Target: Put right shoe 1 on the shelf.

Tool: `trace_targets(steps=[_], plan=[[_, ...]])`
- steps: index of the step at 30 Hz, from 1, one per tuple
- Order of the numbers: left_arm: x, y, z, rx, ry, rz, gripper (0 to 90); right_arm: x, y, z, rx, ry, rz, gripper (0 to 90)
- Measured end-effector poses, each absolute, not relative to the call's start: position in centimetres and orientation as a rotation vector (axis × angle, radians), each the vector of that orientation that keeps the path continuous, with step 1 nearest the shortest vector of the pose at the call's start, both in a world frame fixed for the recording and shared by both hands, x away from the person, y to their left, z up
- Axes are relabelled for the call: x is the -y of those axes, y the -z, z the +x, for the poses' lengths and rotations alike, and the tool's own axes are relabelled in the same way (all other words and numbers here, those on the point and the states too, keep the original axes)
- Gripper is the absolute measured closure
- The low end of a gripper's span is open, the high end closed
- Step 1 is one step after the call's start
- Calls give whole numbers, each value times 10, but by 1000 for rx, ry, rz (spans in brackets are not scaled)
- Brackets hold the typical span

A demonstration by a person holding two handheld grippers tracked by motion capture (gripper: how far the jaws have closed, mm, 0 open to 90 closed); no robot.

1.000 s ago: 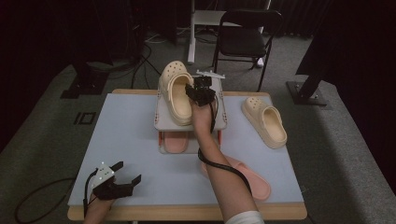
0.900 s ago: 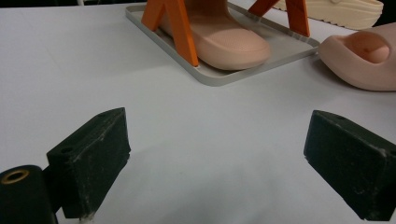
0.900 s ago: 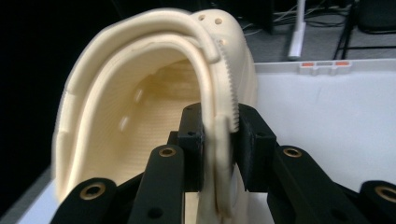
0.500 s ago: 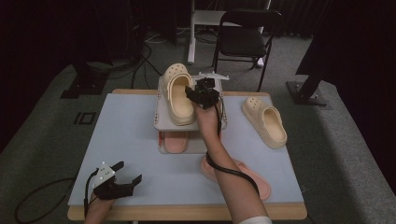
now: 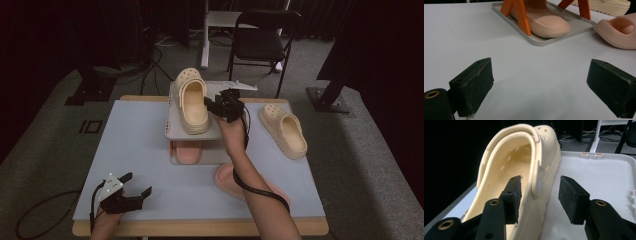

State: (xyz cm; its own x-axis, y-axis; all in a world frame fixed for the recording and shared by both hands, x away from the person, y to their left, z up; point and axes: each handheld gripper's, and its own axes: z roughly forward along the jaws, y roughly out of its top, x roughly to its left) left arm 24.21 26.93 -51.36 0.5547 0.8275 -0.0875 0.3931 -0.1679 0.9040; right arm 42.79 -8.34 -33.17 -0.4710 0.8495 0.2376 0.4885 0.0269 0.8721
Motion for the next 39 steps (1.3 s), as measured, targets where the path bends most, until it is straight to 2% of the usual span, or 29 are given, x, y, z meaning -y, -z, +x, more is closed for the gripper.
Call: trace_targets(steps=[10, 16, 39], plan=[[-270, 514, 243, -1013, -537, 1773, 68, 102, 330, 409, -1972, -1454, 1277, 469], [-270, 514, 243, -1012, -539, 1773, 68, 120, 329, 393, -1978, -1499, 1217, 405], [-269, 514, 242, -1012, -538, 1772, 69, 174, 362, 339, -1999, -1481, 1135, 402]])
